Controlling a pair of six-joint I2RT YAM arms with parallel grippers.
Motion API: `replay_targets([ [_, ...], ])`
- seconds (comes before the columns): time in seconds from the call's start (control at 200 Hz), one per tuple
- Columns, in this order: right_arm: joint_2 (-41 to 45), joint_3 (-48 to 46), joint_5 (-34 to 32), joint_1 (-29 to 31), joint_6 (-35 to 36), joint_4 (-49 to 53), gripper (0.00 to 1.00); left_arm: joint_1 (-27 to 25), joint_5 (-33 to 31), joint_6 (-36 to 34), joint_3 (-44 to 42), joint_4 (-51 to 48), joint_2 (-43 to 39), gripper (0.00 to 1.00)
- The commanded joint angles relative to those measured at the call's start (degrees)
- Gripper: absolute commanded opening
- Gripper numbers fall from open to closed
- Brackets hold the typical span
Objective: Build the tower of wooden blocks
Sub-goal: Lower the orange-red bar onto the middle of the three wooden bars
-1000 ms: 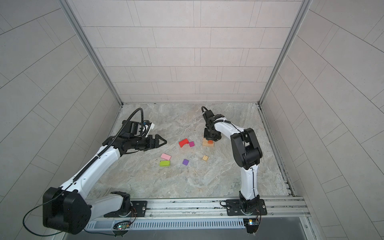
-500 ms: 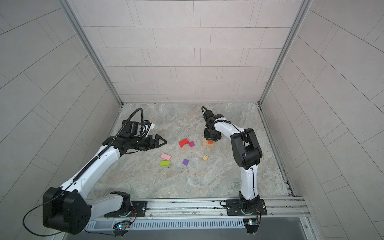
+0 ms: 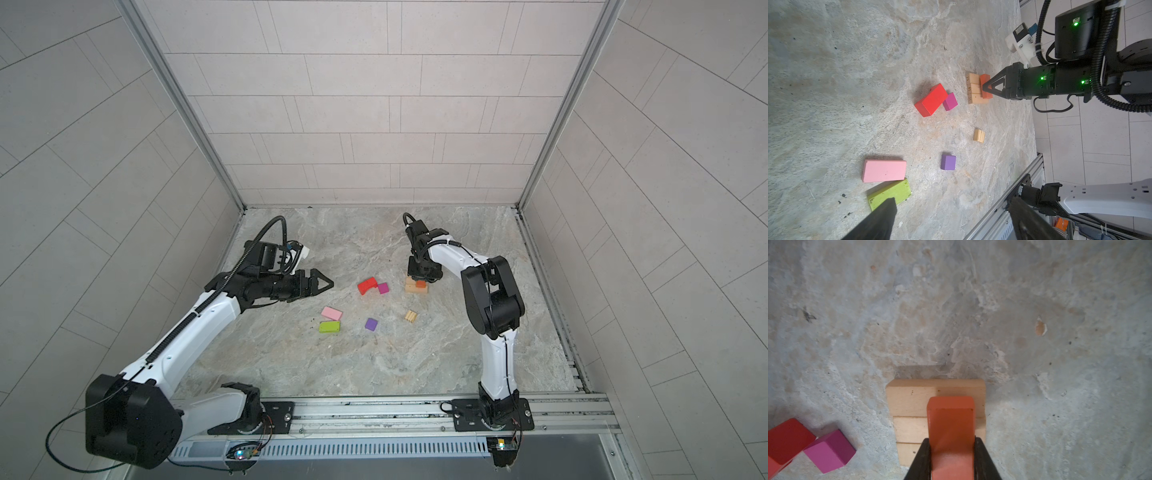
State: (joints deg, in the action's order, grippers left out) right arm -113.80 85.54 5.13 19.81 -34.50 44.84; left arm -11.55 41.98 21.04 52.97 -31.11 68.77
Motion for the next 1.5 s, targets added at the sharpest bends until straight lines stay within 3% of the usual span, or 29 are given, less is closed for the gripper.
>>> replay_targets([
  [0.0, -0.90, -0.55, -0.82, -0.17, 0.31, 1.31, 0.22, -0.18, 0.26, 0.00, -0.50, 0.29, -0.44, 0.92],
  [0.771, -1.60, -0.81, -1.30, -0.21, 0.40, 1.31, 0.23, -0.14, 0.21, -0.04, -0.52, 0.27, -0.53, 0.92],
  [1.146, -1.25, -0.72, -1.43, -0.21, 0.43, 1.39, 0.36, -0.16, 0.22, 0.01, -0.55, 0.18, -0.48, 0.92],
  [1.496, -0.64, 0.15, -0.53, -0.21, 0.92, 1.54, 0.42, -0.14, 0.22, 0.05, -0.52, 0.18, -0.53, 0.92],
])
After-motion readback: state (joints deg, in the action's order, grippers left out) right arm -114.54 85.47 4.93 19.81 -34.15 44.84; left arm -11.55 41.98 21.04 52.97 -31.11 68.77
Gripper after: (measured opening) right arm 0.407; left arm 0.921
